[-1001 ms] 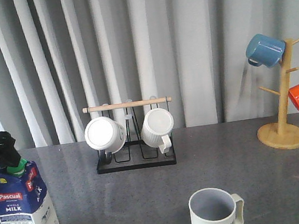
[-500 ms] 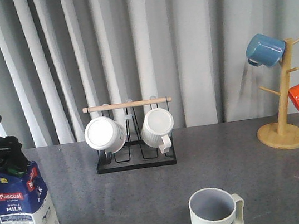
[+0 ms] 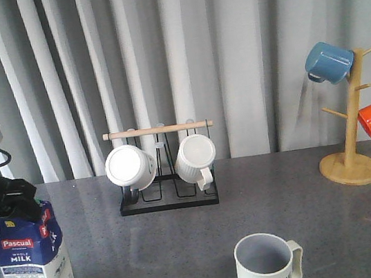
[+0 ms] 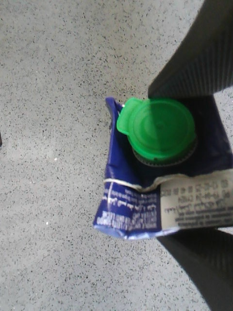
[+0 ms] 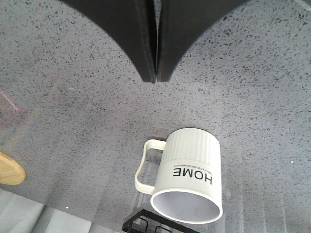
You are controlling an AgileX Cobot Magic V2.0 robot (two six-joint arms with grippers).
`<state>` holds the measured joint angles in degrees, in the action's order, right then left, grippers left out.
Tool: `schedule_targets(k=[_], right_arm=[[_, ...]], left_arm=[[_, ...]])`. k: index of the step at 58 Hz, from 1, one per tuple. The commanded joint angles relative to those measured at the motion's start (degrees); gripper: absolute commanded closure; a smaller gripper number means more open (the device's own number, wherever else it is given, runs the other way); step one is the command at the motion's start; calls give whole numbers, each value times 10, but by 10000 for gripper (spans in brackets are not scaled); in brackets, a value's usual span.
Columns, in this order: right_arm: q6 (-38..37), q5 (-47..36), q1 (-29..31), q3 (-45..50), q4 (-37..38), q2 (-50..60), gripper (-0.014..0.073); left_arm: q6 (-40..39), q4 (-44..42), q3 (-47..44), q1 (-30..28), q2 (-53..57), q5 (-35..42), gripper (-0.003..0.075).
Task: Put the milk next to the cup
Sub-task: 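Lower the left gripper and grasp the carton's top, then lift the milk carton with the left gripper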
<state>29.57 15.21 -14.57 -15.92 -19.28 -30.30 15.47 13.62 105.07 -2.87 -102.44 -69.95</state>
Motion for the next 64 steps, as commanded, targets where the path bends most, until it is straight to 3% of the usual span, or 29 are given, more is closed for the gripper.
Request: schedule_targets(k=[1, 8, 12, 29, 48, 64], right_arm=[[1, -35, 2, -14, -2, -1, 598], [1, -36, 2, -14, -2, -1, 598], [1, -36, 2, -14, -2, -1, 598], [1, -36, 2, -14, -2, -1, 598], [1, -36, 2, -14, -2, -1, 598], [1, -36, 2, -14, -2, -1, 598]], left_arm=[[2, -12, 4, 2, 18, -18, 465], [3, -11, 4, 2, 23, -18, 657], [3, -11, 4, 2, 27, -18, 729], [3, 43, 54, 2, 62, -18, 728], [11, 211, 102, 6, 108, -18, 728], [15, 196, 103, 97, 104, -18, 728]])
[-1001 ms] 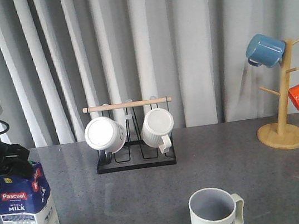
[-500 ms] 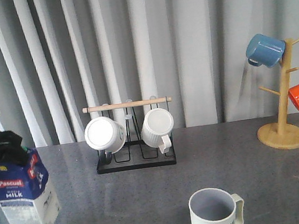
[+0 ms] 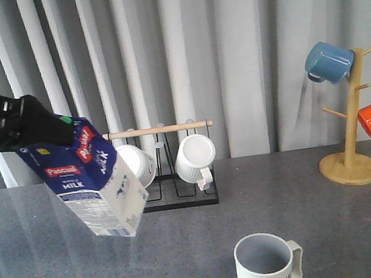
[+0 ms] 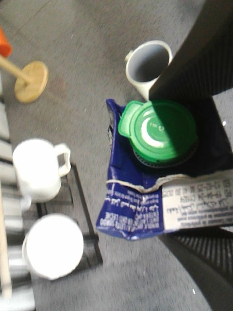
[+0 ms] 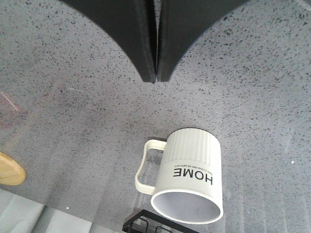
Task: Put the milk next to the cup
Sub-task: 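Lift the milk carton with the left gripper, then carry the carton beside the white mug, lower it, open the left gripper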
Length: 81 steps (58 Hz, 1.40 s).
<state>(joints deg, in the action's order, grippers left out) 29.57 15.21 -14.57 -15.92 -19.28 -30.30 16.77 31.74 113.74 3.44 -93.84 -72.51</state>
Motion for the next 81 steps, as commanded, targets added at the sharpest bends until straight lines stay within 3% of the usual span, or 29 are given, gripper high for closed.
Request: schedule_targets(k=[1, 13, 25, 59, 72, 81], right_arm=[[1, -36, 2, -14, -2, -1, 598], [1, -36, 2, -14, -2, -1, 598], [0, -36, 2, -14, -3, -1, 598], [1, -36, 2, -14, -13, -1, 598], [1, -36, 2, -14, -13, -1, 598], [1, -36, 2, -14, -13, -1, 598]], left_arm=[[1, 9, 17, 40, 15, 7, 728], [-38, -25, 17, 110, -23, 7, 728], [-45, -24, 17, 144, -74, 7, 728], [-43, -24, 17, 156, -128, 7, 708], [-43, -24, 17, 156, -127, 7, 563], [-45, -24, 17, 156, -126, 7, 355]])
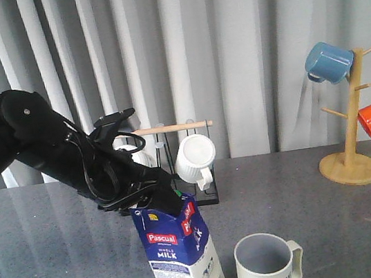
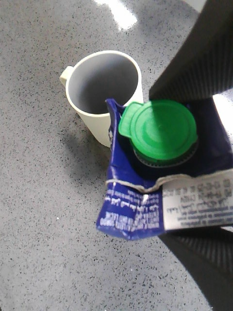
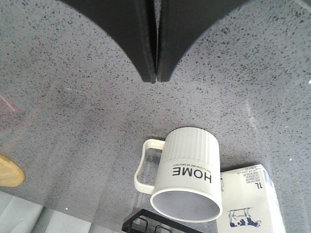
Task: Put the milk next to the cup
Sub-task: 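Carry the carton beside the white mug, lower it, open the left gripper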
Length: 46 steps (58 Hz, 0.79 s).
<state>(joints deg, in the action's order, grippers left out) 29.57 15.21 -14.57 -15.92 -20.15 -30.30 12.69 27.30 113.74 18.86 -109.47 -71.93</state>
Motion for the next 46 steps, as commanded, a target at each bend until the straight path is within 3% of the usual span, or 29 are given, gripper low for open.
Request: schedule_targets(k=[1, 8, 14, 46], right_arm=[[1, -36, 2, -14, -4, -1, 598], [1, -36, 2, -14, -4, -1, 598], [1, -36, 2, -14, -4, -1, 598], [1, -41, 2, -14, -4, -1, 598]], left_arm=[[-4, 21, 17, 2, 30, 2, 336], [-5, 21, 17, 2, 30, 2, 193], [-5, 21, 17, 2, 32, 2, 134], [-4, 20, 19, 2, 131, 2, 130]])
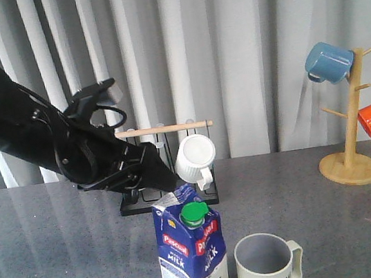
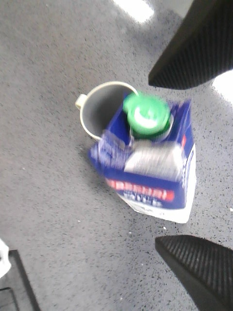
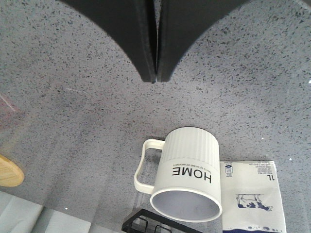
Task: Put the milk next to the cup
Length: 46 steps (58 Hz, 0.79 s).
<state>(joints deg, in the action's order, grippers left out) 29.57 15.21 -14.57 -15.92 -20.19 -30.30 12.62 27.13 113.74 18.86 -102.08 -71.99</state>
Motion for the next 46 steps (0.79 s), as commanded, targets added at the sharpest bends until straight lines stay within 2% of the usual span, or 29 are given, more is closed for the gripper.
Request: schedule_targets(k=[1, 6, 12, 16, 23, 25, 34, 46], right_arm=[[1, -42, 2, -14, -4, -1, 598], [0, -51, 2, -14, -5, -1, 598], [-6, -64, 2, -14, -6, -1, 598], [-19, -69, 2, -14, -6, -1, 598], [-27, -69, 2, -14, -6, -1, 598], [-27, -69, 2, -14, -6, -1, 598], [-27, -63, 2, -12, -6, -1, 598], [-27, -61, 2, -12, -6, -1, 598]], left_arm=[[-4, 22, 19, 2, 62, 2, 130], [-4, 22, 19, 2, 100, 2, 146], [-4, 9, 19, 2, 151, 2, 241], [-4, -8, 19, 2, 187, 2, 365], [-4, -50, 19, 2, 249, 2, 670], [-3, -68, 19, 2, 266, 2, 730], [-6, -129, -14, 2, 343, 4, 729], [-34, -173, -156, 2, 466, 55, 728]])
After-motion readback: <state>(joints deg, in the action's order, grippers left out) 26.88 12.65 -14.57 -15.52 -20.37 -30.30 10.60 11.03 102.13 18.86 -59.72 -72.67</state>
